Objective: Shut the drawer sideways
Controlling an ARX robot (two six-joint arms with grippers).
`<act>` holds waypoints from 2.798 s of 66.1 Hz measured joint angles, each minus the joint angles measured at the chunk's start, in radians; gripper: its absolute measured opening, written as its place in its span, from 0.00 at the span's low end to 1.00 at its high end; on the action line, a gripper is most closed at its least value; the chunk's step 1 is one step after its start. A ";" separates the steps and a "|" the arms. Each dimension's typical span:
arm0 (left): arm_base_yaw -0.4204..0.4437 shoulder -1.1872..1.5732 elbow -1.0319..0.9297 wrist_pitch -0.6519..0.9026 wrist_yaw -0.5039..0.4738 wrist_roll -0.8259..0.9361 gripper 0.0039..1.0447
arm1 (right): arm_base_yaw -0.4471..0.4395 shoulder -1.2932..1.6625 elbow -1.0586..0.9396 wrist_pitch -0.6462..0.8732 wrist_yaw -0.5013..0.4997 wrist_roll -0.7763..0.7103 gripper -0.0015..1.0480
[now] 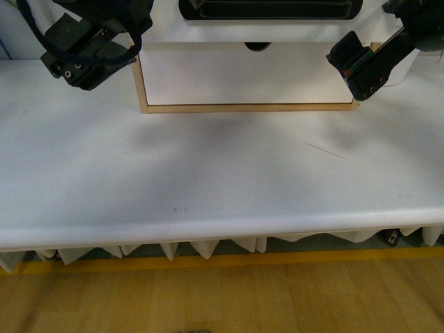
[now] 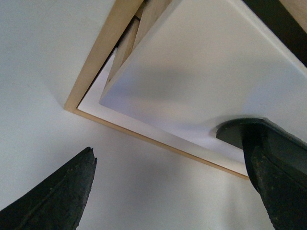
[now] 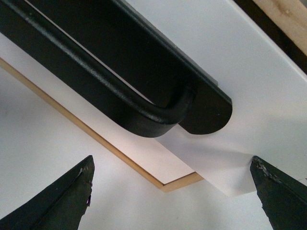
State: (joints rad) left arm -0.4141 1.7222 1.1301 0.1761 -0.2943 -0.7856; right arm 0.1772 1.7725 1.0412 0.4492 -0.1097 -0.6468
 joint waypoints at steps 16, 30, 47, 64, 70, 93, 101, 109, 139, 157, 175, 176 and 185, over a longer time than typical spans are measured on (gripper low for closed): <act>0.014 0.068 0.092 -0.023 0.005 0.011 0.95 | -0.007 0.058 0.079 -0.019 0.010 0.000 0.91; 0.022 0.111 0.146 -0.039 0.003 0.014 0.95 | -0.019 0.094 0.134 -0.031 0.025 0.001 0.91; 0.025 0.142 0.187 -0.054 -0.002 0.014 0.95 | -0.031 0.119 0.153 -0.031 0.038 0.019 0.91; 0.030 0.148 0.202 -0.066 0.000 0.016 0.95 | -0.034 0.131 0.159 -0.033 0.042 0.038 0.91; 0.032 0.147 0.199 -0.064 -0.001 0.018 0.95 | -0.034 0.131 0.159 -0.035 0.039 0.042 0.91; 0.035 -0.013 -0.002 0.004 -0.019 0.031 0.95 | -0.038 0.039 0.045 -0.009 -0.003 0.033 0.91; 0.044 -0.122 -0.108 0.016 -0.053 0.066 0.95 | -0.045 -0.060 -0.046 0.003 -0.019 0.045 0.91; 0.048 -0.240 -0.219 0.015 -0.084 0.103 0.95 | -0.055 -0.192 -0.158 0.010 -0.027 0.076 0.91; 0.010 -0.854 -0.637 -0.252 -0.360 0.150 0.95 | -0.105 -0.910 -0.658 -0.154 0.014 0.222 0.91; -0.076 -1.155 -0.738 -0.536 -0.575 0.103 0.95 | -0.098 -1.410 -0.827 -0.455 0.066 0.352 0.91; 0.060 -1.339 -0.948 -0.085 -0.121 0.458 0.72 | -0.143 -1.476 -0.878 -0.359 0.094 0.470 0.81; 0.069 -1.349 -0.957 -0.064 -0.110 0.472 0.70 | -0.154 -1.484 -0.890 -0.338 0.102 0.497 0.78; 0.162 -1.426 -0.999 -0.005 0.053 0.705 0.44 | -0.174 -1.524 -0.926 -0.315 0.108 0.602 0.54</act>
State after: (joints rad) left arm -0.2523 0.2962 0.1310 0.1707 -0.2409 -0.0807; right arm 0.0029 0.2485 0.1154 0.1337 -0.0017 -0.0448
